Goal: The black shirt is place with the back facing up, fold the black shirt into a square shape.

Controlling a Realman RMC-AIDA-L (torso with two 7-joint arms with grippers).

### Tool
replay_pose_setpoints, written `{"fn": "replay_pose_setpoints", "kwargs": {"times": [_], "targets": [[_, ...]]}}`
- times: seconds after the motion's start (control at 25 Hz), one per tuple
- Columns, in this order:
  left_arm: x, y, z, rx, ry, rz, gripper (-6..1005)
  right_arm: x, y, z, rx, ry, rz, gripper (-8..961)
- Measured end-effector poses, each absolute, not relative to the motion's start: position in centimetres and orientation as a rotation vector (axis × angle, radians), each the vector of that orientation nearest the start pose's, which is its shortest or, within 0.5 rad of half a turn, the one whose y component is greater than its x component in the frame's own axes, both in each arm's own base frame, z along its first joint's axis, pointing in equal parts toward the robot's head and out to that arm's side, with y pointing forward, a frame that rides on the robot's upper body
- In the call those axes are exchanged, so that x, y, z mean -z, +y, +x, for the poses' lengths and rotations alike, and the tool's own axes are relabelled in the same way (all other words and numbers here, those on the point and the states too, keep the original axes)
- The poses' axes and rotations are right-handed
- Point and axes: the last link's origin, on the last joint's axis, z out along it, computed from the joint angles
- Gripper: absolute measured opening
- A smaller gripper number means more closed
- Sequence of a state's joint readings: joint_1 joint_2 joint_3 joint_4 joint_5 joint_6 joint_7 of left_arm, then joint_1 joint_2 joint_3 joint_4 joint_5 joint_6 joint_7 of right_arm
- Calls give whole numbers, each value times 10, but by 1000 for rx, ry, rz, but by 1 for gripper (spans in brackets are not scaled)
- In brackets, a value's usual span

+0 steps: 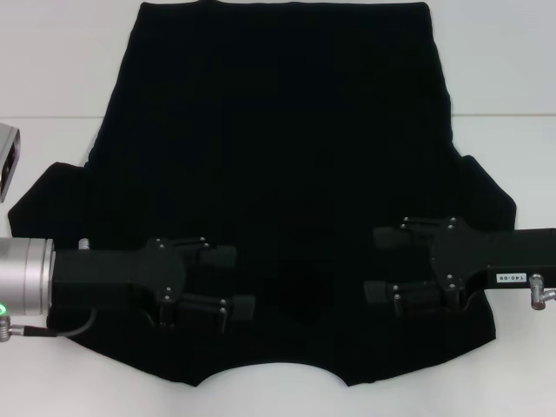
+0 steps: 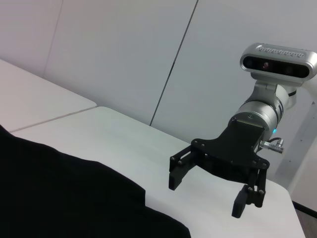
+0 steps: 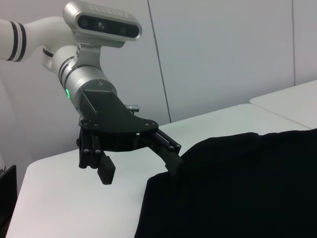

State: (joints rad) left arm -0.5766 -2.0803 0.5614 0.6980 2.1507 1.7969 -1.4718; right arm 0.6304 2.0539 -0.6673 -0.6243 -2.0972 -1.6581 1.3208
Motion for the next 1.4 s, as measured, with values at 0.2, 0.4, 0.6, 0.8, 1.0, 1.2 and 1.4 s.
{"fn": "replay_pose_setpoints", "kwargs": {"times": [0.2,0.4,0.6,0.8,1.0,1.2,1.4], "targets": [[-11,314,-247,775,-682,-2896,928,1,337,238,-667,428,-2904,895],[-11,313,-247,779,-685,-2892,922,2,337,237,-669,428,-2905,894],[-11,313,-248,781,-693,-2891,916,2,337,237,-666,429,-2911,894],[-13,318,-249,784,-755,-2844,910,2,337,236,-679,441,-2903,895],[-24,334,-263,754,-907,-2676,904,5,338,233,-713,457,-2882,895],[-40,352,-281,717,-1075,-2469,898,8,339,231,-728,462,-2876,895],[-55,358,-298,683,-1164,-2314,891,16,341,229,-730,494,-2870,894]]}}
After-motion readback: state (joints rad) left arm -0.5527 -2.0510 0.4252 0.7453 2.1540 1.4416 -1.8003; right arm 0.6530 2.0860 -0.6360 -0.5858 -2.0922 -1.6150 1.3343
